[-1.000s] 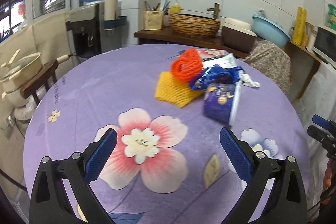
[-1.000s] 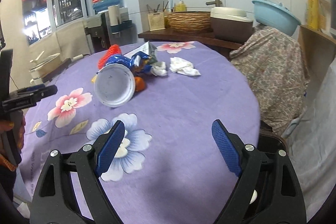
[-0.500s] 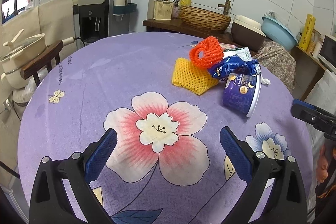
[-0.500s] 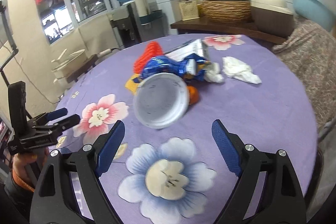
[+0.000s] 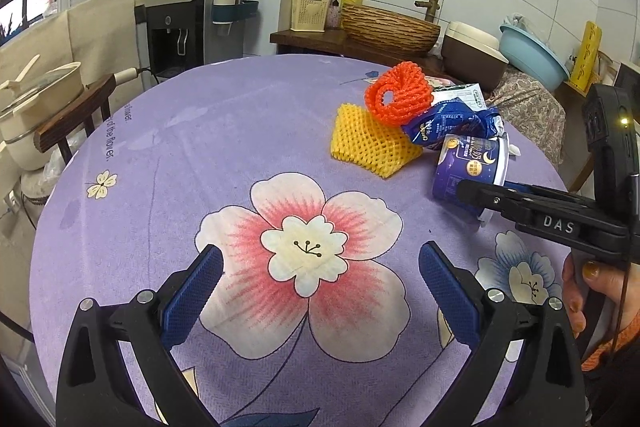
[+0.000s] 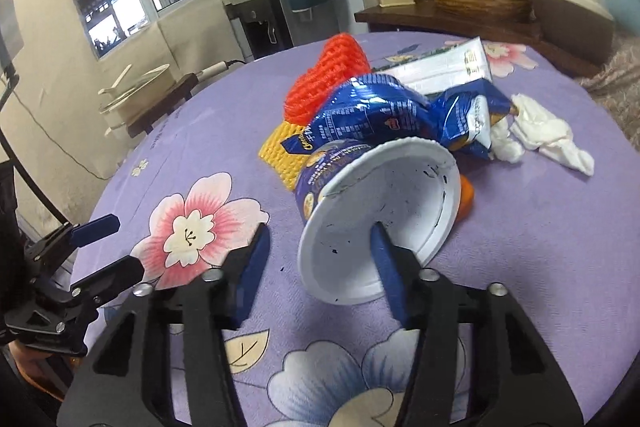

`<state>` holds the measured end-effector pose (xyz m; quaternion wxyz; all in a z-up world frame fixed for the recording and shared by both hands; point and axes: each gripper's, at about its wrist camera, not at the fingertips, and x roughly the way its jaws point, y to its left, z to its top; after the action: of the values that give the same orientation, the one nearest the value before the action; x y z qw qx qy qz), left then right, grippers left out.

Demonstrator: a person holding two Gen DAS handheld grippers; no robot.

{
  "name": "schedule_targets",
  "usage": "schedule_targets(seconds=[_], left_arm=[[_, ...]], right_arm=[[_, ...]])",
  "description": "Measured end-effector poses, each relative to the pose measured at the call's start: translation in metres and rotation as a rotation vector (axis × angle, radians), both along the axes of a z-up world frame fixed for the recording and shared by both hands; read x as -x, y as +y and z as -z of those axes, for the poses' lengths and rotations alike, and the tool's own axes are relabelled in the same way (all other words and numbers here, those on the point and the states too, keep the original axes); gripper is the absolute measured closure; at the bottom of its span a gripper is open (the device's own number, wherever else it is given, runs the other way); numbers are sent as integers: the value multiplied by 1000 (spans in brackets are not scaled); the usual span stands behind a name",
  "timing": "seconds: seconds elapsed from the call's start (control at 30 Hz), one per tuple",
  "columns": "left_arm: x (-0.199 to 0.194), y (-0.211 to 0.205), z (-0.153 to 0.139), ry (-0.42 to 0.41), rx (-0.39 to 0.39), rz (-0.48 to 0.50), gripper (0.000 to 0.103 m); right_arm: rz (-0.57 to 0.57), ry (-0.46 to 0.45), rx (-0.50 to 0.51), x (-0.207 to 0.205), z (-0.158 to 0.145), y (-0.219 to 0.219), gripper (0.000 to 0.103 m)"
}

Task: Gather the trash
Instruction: 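Move both grippers back over the table toward the white plastic bowl, then close the right gripper on the rim of the white plastic bowl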

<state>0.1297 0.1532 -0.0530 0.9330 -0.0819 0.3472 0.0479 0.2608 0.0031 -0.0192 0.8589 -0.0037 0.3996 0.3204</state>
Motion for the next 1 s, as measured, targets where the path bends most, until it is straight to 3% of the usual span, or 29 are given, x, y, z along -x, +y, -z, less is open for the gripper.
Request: schedule_targets(seconds=[0.07, 0.23, 0.67, 1.0], left_arm=[[-2, 1, 2, 4, 3, 1, 6], [-7, -2, 5, 15, 11, 10, 6], [-16, -11, -1, 2, 0, 35, 6], [-42, -51, -6, -20, -71, 162, 7]], right_arm=[[0, 3, -10, -3, 1, -1, 77], [-23, -4, -47, 3, -6, -3, 94], [-30, -37, -78, 22, -18, -20, 95], [6, -79, -76, 66, -36, -73, 95]])
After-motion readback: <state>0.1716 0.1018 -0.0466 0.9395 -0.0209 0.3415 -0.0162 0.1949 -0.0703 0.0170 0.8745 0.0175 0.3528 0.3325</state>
